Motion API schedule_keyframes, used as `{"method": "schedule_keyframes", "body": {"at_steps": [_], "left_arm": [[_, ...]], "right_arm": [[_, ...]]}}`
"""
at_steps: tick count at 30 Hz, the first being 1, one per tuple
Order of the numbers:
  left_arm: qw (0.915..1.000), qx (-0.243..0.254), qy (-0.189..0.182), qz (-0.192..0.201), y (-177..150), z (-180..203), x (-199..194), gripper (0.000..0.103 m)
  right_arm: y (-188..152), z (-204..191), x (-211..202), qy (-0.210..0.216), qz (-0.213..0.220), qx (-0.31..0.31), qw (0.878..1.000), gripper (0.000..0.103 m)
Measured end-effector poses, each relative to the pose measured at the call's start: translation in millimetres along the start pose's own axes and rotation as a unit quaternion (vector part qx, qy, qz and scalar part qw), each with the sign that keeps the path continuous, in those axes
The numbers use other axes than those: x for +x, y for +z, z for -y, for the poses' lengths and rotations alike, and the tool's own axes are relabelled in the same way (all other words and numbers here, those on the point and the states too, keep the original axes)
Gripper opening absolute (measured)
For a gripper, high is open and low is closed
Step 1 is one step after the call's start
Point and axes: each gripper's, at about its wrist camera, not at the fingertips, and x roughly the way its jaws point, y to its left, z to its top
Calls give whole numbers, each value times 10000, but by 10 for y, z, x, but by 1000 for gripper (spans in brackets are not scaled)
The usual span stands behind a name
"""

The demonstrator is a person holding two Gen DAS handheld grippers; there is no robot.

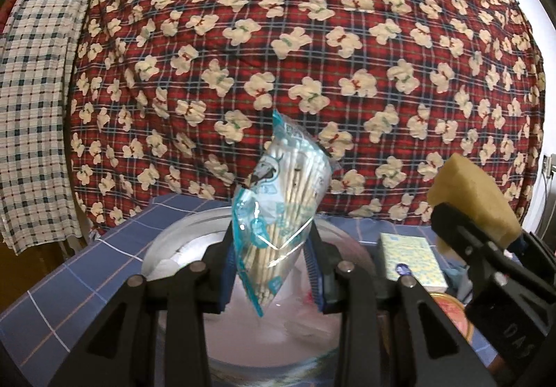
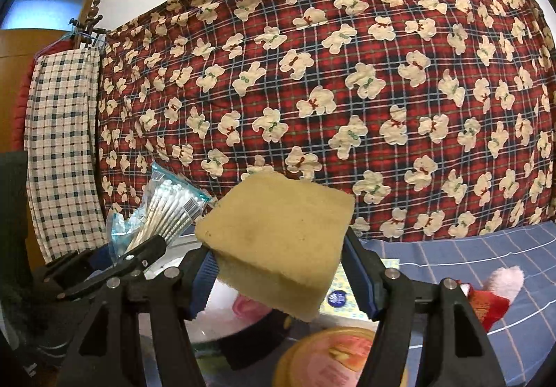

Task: Organize soft objects
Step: 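Carry the cotton-swab bag and tan sponge with both grippers over the silver tin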

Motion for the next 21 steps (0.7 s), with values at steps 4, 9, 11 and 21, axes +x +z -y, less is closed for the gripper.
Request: {"method": "schedule_keyframes", "body": {"at_steps": [4,9,11,21], "left_arm": [[9999,5,110,-10,41,-105,89,34],[9997,-9,247,-10,120,-244,194,34],[9996,-5,284,-29,142,-284,235,34],[9988,10,411,-284,248,-448,507,34]], "right_arm": [[36,-63,122,48,-63,57,10000,68],[79,-144,264,107,-123,89,9998,68],[109,-197,356,161,-201,83,9996,68],[220,-346,694,169,-495,142,9985,68]]}}
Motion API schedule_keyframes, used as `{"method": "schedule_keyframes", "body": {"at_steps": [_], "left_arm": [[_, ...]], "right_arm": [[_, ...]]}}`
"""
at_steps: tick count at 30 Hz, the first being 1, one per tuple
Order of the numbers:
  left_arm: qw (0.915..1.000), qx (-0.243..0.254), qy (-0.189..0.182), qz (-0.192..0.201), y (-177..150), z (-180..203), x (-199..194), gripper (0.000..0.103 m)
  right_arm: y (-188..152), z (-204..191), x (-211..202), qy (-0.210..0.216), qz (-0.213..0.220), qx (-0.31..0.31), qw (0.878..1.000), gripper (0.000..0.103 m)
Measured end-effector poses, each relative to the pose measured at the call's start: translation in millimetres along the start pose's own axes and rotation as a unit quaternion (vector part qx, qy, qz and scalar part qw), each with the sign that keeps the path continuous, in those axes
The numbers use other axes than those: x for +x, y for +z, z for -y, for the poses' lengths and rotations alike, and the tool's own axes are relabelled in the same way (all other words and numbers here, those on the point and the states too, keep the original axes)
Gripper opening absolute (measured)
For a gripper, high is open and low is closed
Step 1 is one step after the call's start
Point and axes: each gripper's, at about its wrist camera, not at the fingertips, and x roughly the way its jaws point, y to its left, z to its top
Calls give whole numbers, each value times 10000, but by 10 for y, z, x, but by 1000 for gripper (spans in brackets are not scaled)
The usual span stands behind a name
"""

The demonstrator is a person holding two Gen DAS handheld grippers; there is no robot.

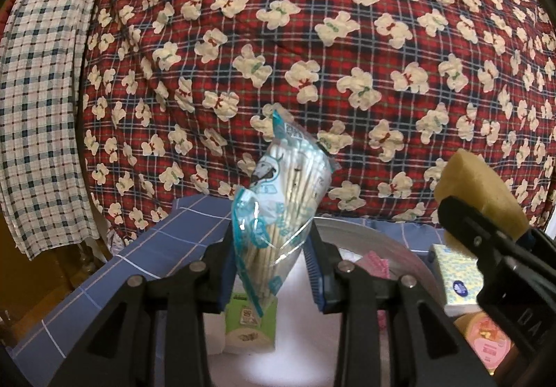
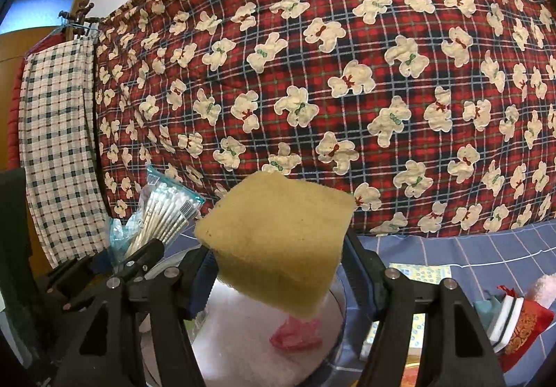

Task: Organize soft objects
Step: 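Carry the cotton-swab bag and tan sponge with both grippers over the silver tin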

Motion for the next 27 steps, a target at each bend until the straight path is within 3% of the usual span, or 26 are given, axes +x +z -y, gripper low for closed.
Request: {"method": "schedule_keyframes", "body": {"at_steps": [7,12,27], "left_arm": [[9995,-29,122,-281,5,-63,172,34],[9988,-62,149,-458,-41,-102,251,34],[9934,64,494,-1030,-196,-211,478,34]], "right_arm": [[188,-10,235,-83,-279,126,9995,68],[164,-84,461,-101,-722,62,9973,69],[5,-135,1107,114,-2056,485,9774,68]]}}
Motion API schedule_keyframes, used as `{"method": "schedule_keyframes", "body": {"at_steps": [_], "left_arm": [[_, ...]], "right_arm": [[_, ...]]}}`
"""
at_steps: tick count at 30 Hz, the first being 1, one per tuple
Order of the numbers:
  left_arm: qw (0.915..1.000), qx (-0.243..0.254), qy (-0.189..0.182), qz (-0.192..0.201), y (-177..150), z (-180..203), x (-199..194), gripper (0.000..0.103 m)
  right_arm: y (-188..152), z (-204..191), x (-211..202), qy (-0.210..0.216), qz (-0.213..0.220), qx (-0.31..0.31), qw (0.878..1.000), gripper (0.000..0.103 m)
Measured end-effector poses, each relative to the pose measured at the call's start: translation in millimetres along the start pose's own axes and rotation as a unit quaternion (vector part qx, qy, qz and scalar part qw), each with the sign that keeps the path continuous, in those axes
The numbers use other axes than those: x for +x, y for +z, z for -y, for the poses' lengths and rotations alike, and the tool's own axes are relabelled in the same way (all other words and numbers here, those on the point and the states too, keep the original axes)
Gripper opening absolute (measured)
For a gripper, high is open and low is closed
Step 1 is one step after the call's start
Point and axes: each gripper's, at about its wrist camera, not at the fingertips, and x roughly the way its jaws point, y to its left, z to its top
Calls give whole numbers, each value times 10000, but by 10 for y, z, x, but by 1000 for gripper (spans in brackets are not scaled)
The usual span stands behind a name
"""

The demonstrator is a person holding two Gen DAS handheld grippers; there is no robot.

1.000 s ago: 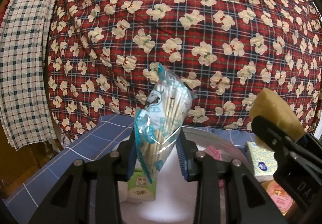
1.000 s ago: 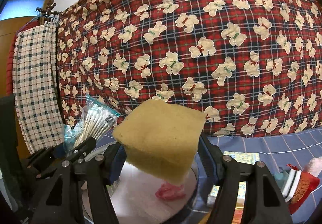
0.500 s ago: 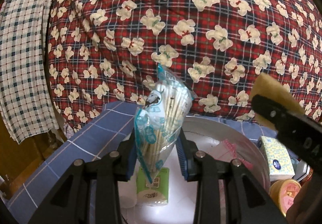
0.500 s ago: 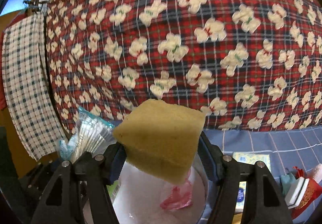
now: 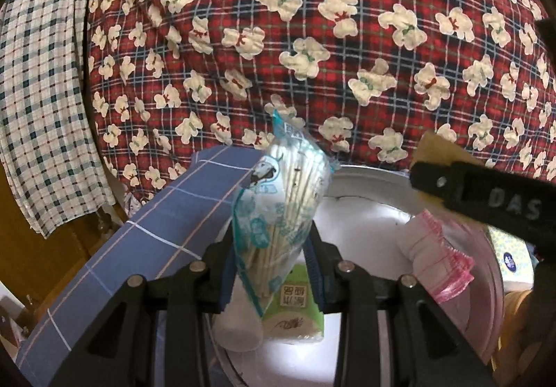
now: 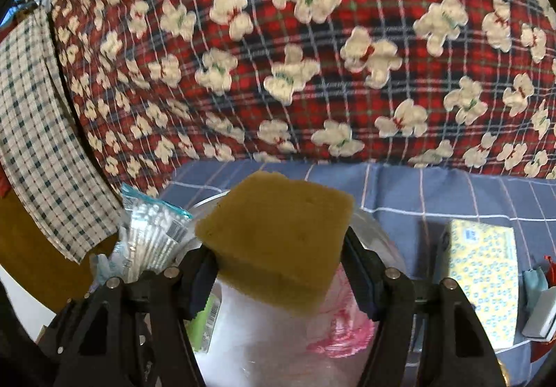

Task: Organize soft objects
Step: 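Carry the cotton-swab bag and tan sponge with both grippers over the silver tin, then open both grippers to drop the swab bag and sponge into the tin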

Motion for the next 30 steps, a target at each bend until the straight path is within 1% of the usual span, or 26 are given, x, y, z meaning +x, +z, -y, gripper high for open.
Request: {"method": "schedule_keyframes", "body": {"at_steps": [6,8,12,16,19,21,22,24,25,26,27,28,30], "left_arm": [[9999,47,44,-120,-10,-22,43,34],[9999,86,33,-144,-11,-9,55,34],[9994,151,-108,-282,-29,34,95,34],[9994,195,8,-294,-36,43,111,34],[9992,197,-14,-359,-43,46,136,35],[9991,214,4,-376,-43,53,136,41],[9993,172,-14,-328,-40,43,127,48],[9998,54,10,-202,-42,27,112,82],[10000,-30,28,-85,-36,10,74,88],[9999,-86,70,22,-35,-5,37,97],[9997,-115,166,162,-32,-16,-4,100],[9994,-116,231,247,-31,-24,-31,100],[9989,-112,294,340,-26,-31,-50,101]], "right_arm": [[-49,-10,180,56,-270,22,9996,68],[-59,9,223,144,-356,105,9992,68],[-51,10,235,182,-410,96,9989,69],[-67,55,275,447,-556,323,9969,72],[-85,64,301,628,-629,437,9951,74],[-94,81,269,814,-563,480,9939,76],[-95,78,257,853,-530,487,9938,77],[-87,97,174,1034,-366,544,9925,77],[-82,105,144,1125,-302,569,9916,77],[-74,116,84,1279,-193,607,9897,78],[-63,125,49,1384,-120,643,9882,78],[-54,146,-4,1558,-10,719,9852,78],[-43,205,-95,1714,198,890,9810,78]]}}
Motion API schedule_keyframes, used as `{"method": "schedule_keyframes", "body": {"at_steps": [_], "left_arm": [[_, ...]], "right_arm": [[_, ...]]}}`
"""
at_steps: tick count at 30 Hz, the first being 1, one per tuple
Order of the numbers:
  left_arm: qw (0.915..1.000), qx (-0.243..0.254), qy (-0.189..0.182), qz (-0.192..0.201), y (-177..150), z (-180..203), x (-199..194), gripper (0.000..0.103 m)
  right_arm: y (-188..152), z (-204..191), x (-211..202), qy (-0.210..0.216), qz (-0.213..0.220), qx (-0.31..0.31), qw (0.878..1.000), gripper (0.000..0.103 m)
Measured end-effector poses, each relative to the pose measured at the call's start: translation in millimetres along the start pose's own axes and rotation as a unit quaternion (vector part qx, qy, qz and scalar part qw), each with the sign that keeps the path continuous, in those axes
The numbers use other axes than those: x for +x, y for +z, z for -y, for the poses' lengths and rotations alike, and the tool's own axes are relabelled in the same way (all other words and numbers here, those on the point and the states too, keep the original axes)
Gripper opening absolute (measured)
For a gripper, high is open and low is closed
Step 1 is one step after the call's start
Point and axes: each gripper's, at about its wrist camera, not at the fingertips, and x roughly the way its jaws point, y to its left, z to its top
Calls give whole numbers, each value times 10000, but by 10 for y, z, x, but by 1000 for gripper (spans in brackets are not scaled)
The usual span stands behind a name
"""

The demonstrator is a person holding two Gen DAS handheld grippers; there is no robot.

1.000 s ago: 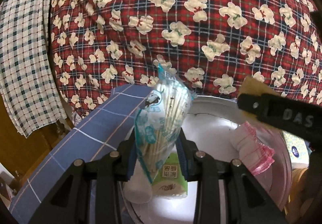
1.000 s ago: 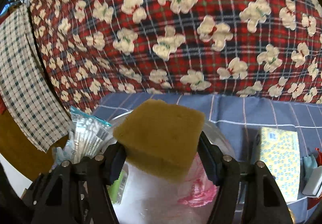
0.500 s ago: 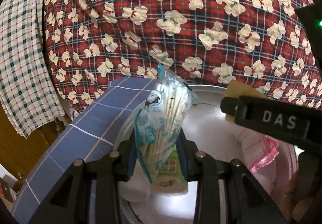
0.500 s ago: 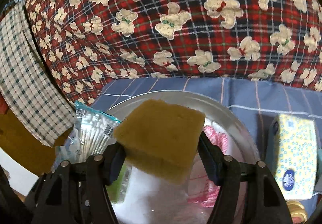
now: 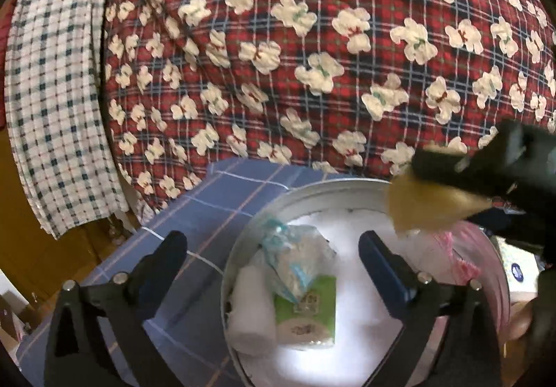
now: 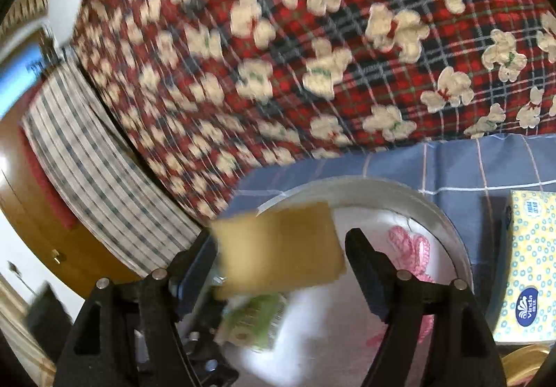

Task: Organize soft objects
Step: 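Open both grippers to drop the swab bag and sponge into the tin, then move both grippers back toward the remaining items on the table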

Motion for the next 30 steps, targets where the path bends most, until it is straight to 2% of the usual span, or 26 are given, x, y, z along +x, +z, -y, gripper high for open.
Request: {"method": "schedule_keyframes", "body": {"at_steps": [2,4,9,12,13,16,17,18,20,25,30], "left_arm": [[10000,-27,-1,-5,-3,-13,2,101],[9999,-100,-11,1,5,-47,-14,101],[9997,-219,36,122,-2,-91,-78,101],[9995,-216,56,218,-13,-84,-116,101],[9994,-218,54,251,-16,-80,-129,101],[9990,-207,36,404,-35,-50,-192,101],[9986,-194,58,491,-50,-33,-226,101],[9983,-187,64,544,-53,-19,-241,101],[9976,-180,17,675,-75,17,-297,101],[9973,-143,-114,709,-107,86,-318,101],[9971,-126,-36,753,-147,141,-322,101]], "right_arm": [[1,42,-127,134,278,178,9994,79],[0,68,-185,113,376,208,9990,79],[-141,57,-451,-631,959,-144,9933,79],[-290,49,-624,-1130,1481,-591,9807,79],[-382,7,-700,-1389,1773,-845,9706,79],[-551,-38,-848,-1807,2305,-1269,9477,80],[-582,-43,-879,-1885,2400,-1357,9426,85],[-600,-45,-904,-1939,2471,-1409,9389,88],[-624,-37,-942,-1988,2540,-1473,9350,89],[-692,44,-984,-2099,2493,-1556,9325,89],[-757,119,-1028,-2187,2451,-1505,9325,89]]}}
